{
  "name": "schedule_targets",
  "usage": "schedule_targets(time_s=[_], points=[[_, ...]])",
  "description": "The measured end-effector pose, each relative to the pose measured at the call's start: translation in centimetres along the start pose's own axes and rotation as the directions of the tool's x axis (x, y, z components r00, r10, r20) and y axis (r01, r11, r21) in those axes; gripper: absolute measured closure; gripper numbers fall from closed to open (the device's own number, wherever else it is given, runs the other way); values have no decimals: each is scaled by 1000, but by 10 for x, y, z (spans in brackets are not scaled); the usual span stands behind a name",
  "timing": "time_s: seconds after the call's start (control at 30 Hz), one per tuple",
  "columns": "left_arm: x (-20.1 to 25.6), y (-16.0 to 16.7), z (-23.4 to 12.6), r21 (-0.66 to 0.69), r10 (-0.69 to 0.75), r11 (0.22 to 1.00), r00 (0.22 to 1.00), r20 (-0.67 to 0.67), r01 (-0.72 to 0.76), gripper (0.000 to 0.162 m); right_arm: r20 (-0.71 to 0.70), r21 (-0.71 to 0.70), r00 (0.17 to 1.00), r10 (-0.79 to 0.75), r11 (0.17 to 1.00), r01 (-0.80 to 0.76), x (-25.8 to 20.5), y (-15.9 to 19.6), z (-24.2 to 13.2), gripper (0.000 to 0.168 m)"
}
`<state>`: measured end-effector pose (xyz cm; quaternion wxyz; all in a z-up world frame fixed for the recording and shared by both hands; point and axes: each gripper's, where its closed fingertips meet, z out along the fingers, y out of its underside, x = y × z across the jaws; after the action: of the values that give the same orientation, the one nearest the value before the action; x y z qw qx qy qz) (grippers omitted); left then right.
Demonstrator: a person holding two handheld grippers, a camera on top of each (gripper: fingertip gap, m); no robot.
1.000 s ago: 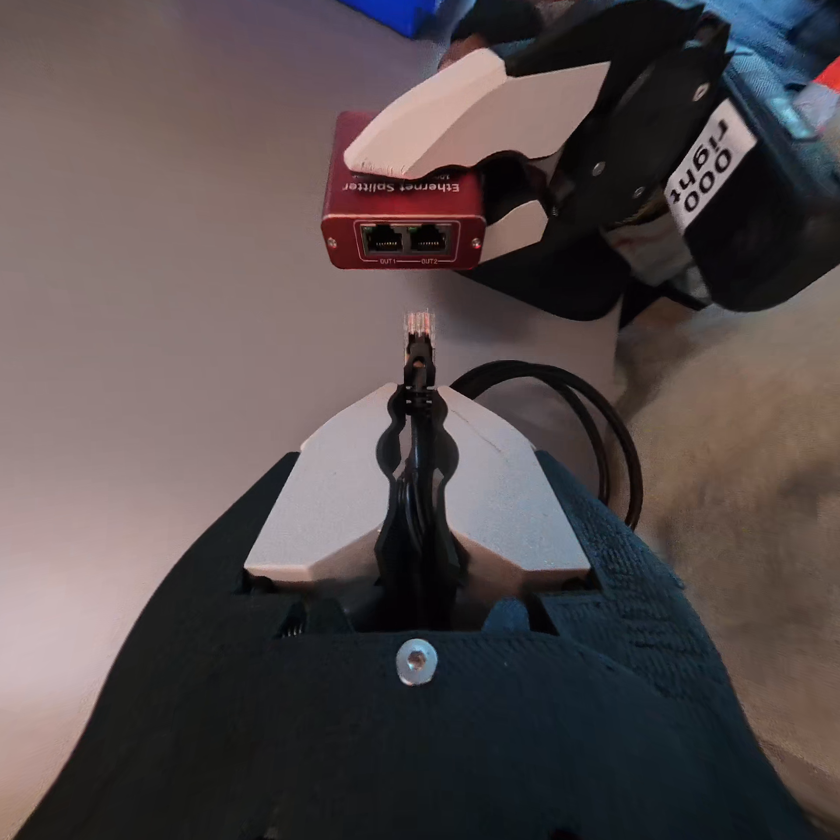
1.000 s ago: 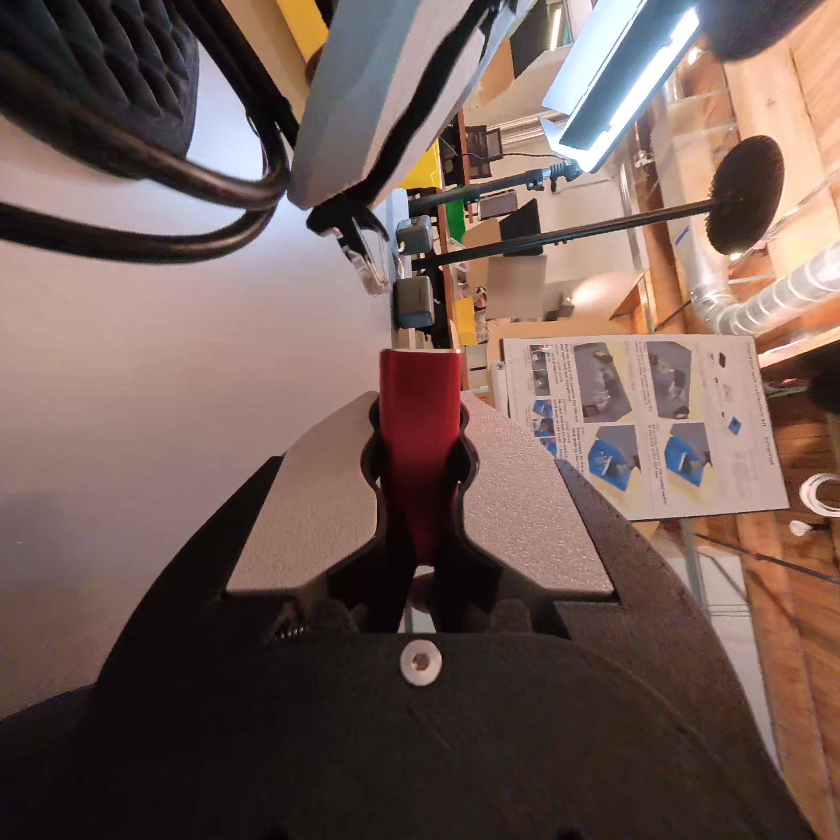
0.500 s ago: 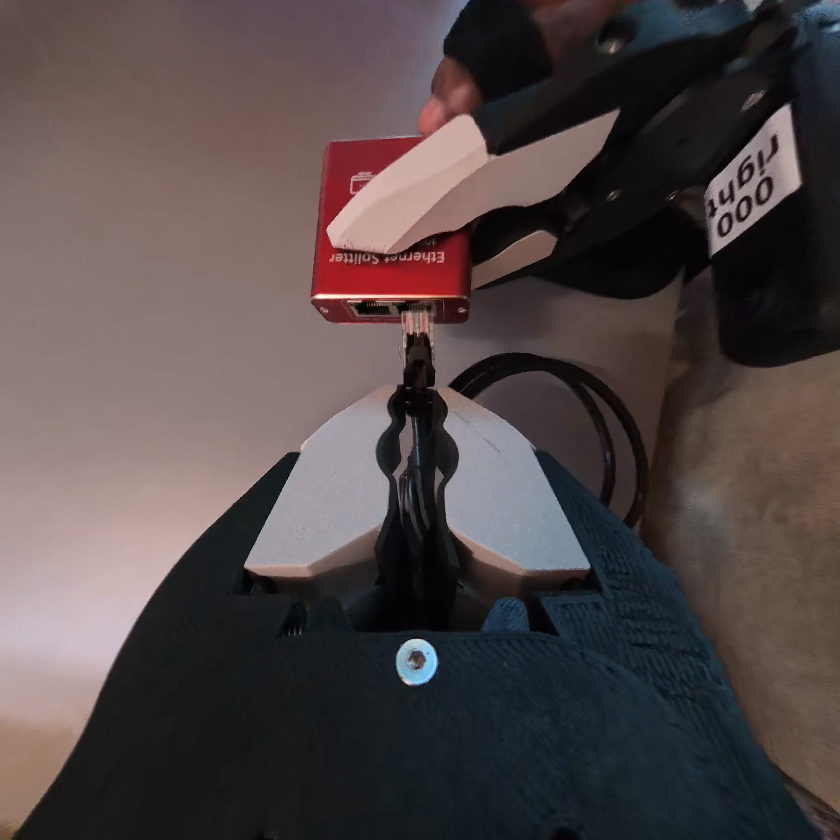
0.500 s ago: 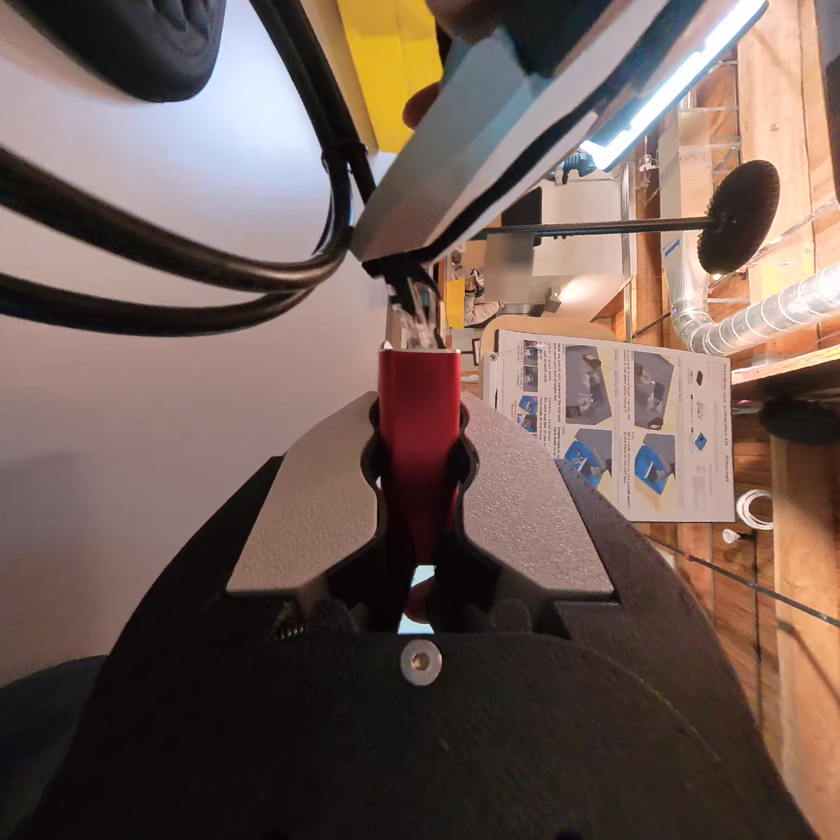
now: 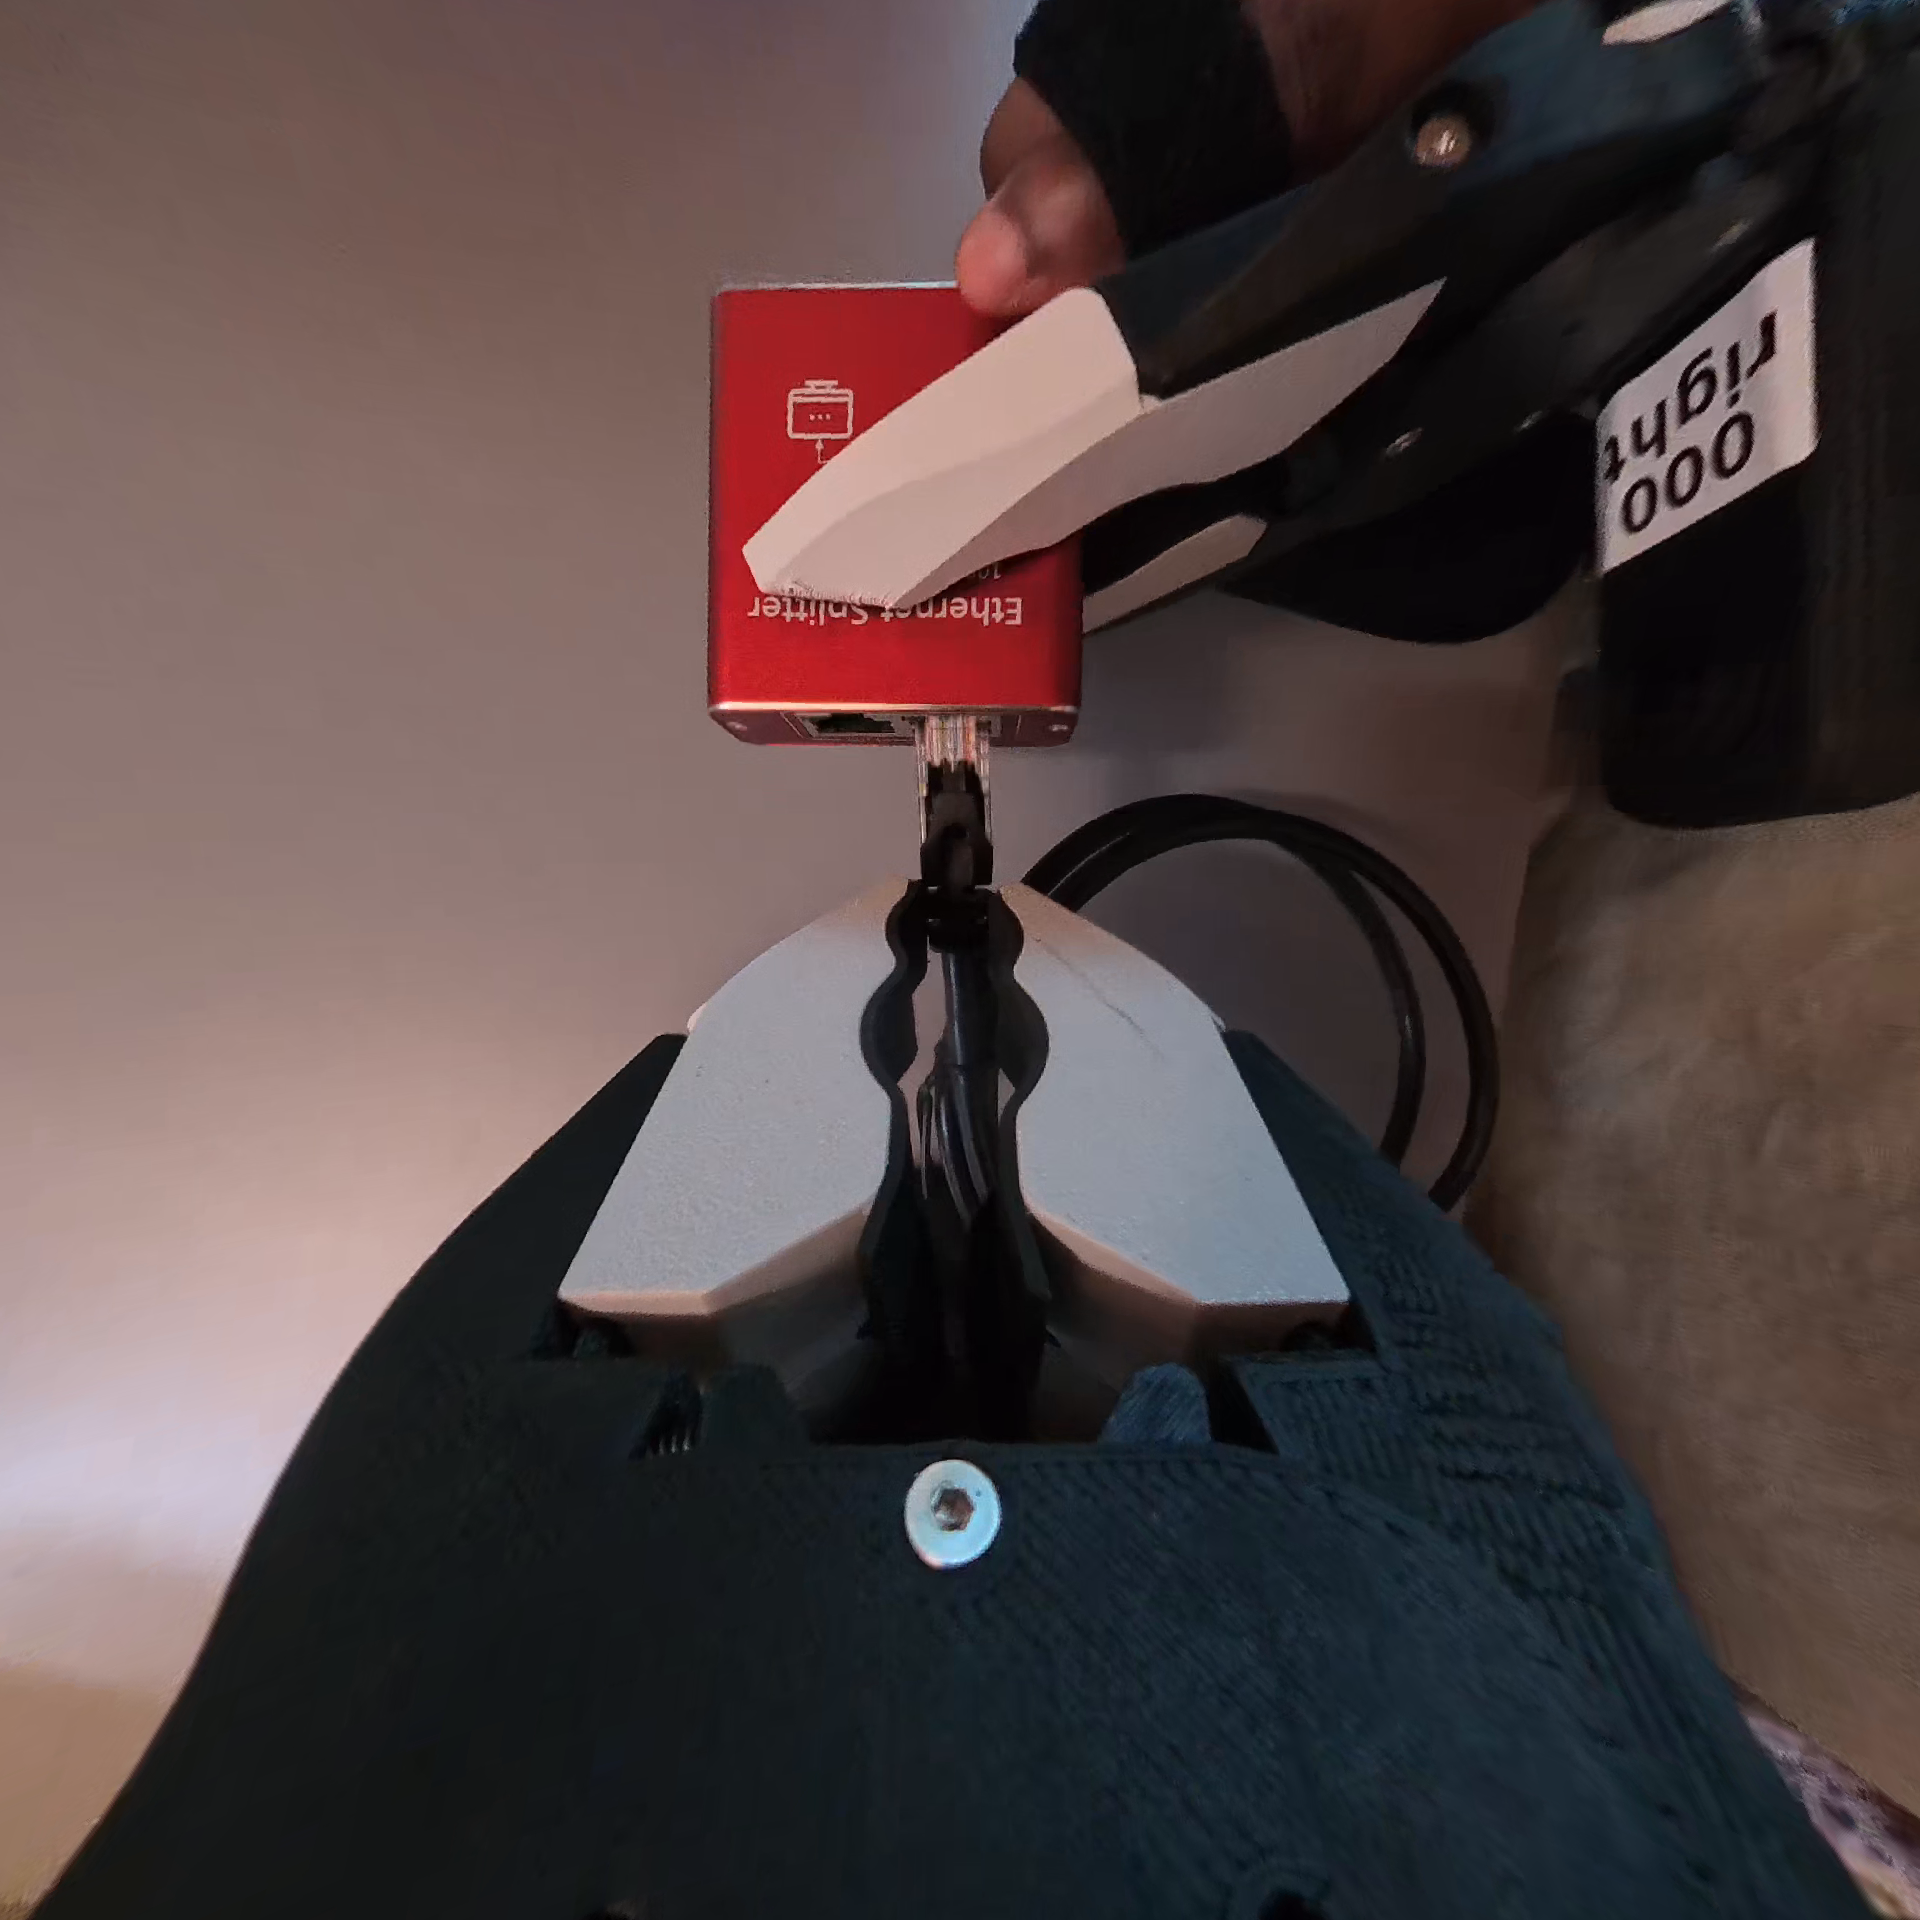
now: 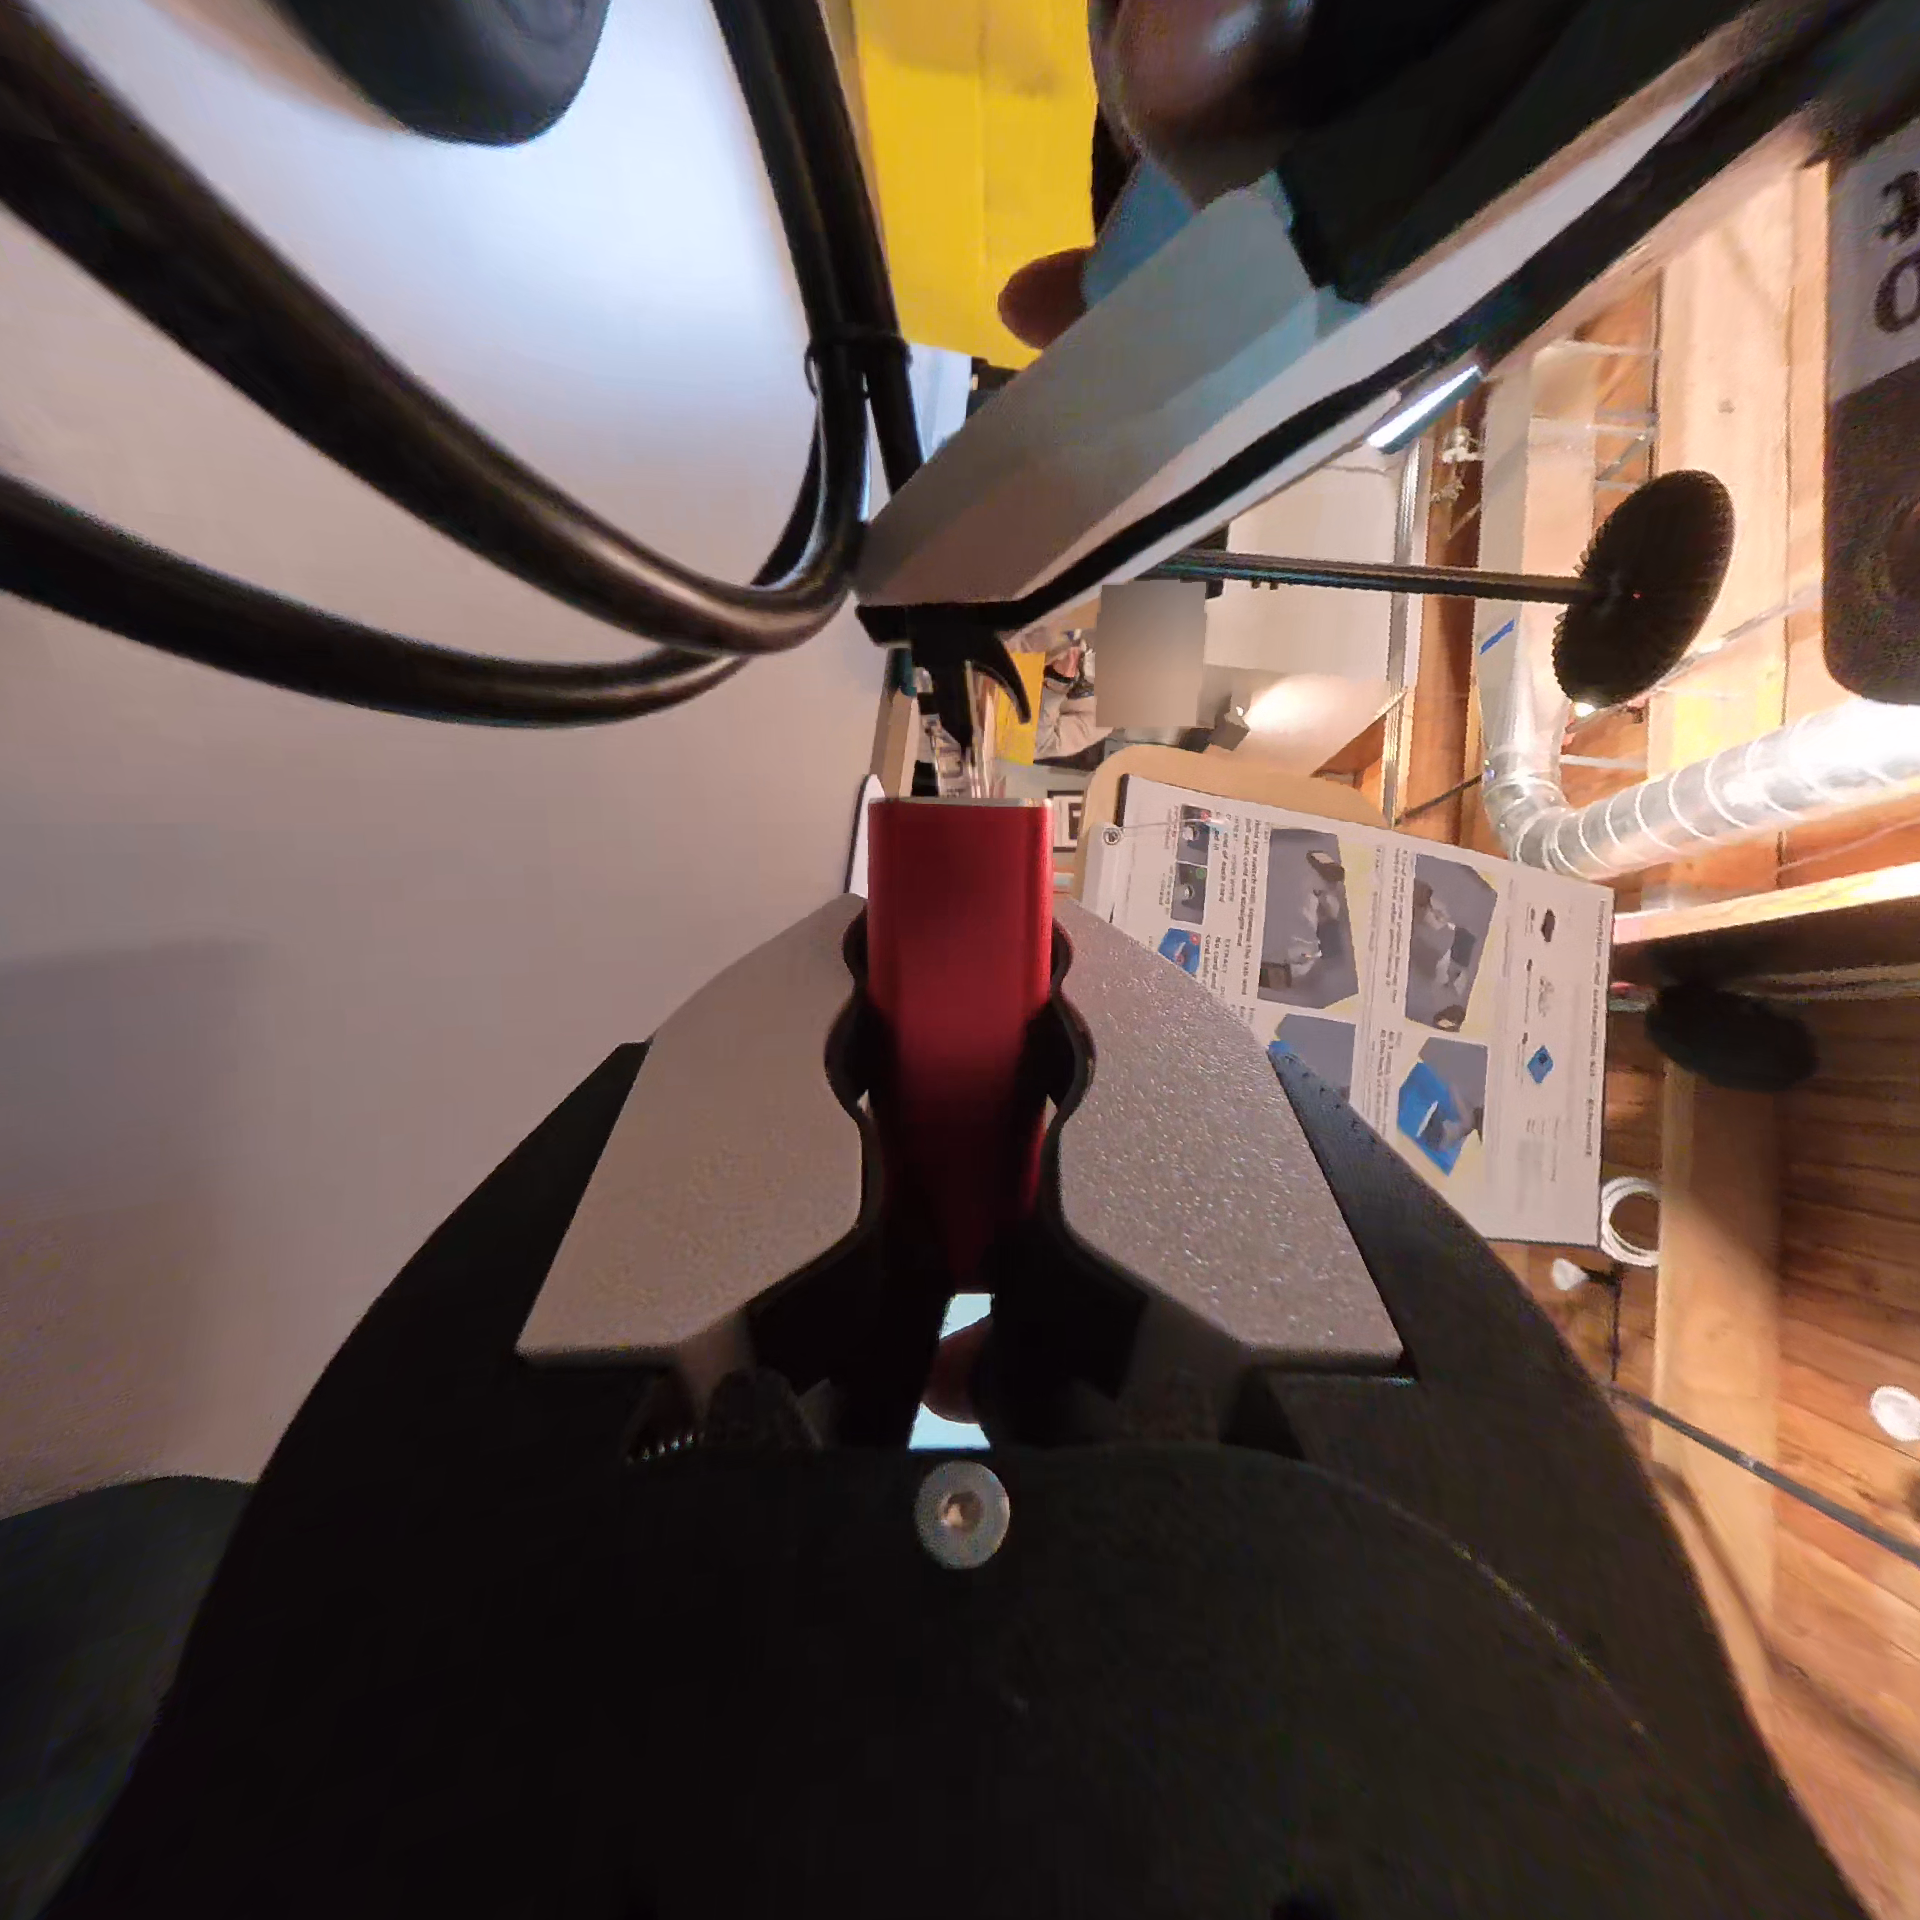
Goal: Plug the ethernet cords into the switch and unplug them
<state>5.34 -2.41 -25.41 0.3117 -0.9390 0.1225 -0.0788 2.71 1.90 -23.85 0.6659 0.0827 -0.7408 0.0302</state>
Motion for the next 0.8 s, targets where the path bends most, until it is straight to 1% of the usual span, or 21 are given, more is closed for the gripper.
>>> schedule_targets(time_s=[0.1,0.2,0.27,0.37,0.4,0.47,0.6,0.73,0.8], points=[[-3,4,4,-99,67,993,997,49,-61,151,-9,8,1000,-20,1000,20,-2,-1,0,139],[-5,5,7,-114,59,992,998,35,-54,151,7,-9,999,-40,999,40,-3,-2,1,139],[-4,6,8,-110,47,993,999,11,-46,152,32,-25,996,-86,996,86,-7,-3,2,139],[-7,14,11,-190,78,979,996,34,-71,151,70,-20,986,-153,988,155,-14,-8,5,137],[-8,15,12,-200,84,977,996,41,-74,152,80,-15,984,-159,987,161,-15,-9,7,139],[-10,16,13,-206,99,975,994,43,-88,152,100,-11,984,-148,989,150,-18,-10,8,140],[-11,17,15,-175,132,977,991,29,-125,153,123,-1,984,-126,992,127,-22,-13,8,140],[-10,18,18,-152,115,982,993,12,-112,155,154,-10,982,-109,994,112,-27,-15,10,140],[-9,26,22,-213,145,966,989,-7,-143,154,183,19,974,-129,992,128,-33,-21,10,139]])
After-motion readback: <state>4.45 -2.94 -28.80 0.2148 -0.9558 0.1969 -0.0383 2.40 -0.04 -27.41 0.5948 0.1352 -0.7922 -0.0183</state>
